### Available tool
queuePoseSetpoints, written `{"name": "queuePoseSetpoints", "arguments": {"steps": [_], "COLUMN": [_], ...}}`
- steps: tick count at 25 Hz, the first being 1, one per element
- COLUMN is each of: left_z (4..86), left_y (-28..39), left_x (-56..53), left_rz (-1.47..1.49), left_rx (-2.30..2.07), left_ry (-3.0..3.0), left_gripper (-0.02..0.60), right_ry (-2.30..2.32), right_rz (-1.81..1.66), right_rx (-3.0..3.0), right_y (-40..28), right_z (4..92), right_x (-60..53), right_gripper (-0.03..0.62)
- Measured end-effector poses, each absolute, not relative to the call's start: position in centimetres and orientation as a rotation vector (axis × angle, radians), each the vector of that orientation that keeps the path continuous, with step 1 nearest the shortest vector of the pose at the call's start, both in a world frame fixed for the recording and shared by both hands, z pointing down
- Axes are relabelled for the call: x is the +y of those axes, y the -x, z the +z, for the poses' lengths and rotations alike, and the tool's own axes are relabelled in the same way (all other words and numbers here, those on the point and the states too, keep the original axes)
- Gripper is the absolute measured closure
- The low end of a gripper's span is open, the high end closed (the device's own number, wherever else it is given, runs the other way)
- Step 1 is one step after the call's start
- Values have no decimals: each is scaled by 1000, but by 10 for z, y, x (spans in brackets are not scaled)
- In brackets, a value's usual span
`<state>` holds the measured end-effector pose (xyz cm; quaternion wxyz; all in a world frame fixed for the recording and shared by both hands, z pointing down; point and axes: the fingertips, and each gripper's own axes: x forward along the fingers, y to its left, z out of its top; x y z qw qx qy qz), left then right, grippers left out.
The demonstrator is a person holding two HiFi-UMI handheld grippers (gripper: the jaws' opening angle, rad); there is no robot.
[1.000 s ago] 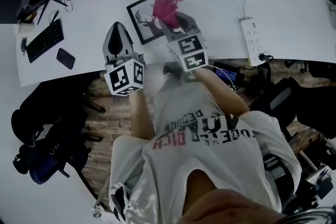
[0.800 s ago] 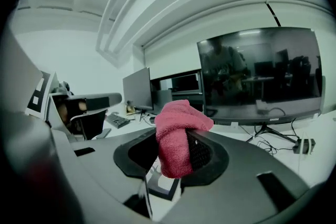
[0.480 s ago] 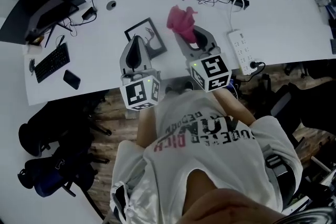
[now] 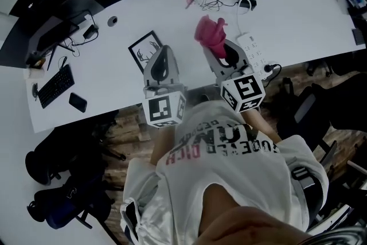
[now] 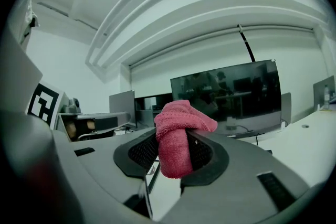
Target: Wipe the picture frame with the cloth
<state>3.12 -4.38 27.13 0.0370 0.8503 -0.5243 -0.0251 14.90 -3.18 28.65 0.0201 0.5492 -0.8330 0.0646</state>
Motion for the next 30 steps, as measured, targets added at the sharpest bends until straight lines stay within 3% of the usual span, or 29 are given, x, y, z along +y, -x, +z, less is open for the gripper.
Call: {"name": "queuePoseSetpoints", "arguments": {"steps": [30], "left_z": [286], "left_y": [-34], "left_x": [-50], "left_rz": [-81], "left_rx": [-1532], "left_ry": [-2613], "left_gripper": [584], "right_ry": [-1734], "right_rz": [258], "right_rx": [-2552], "right_y": [-159], "right_z": [301], "right_x": [-34], "right_gripper": [477]}}
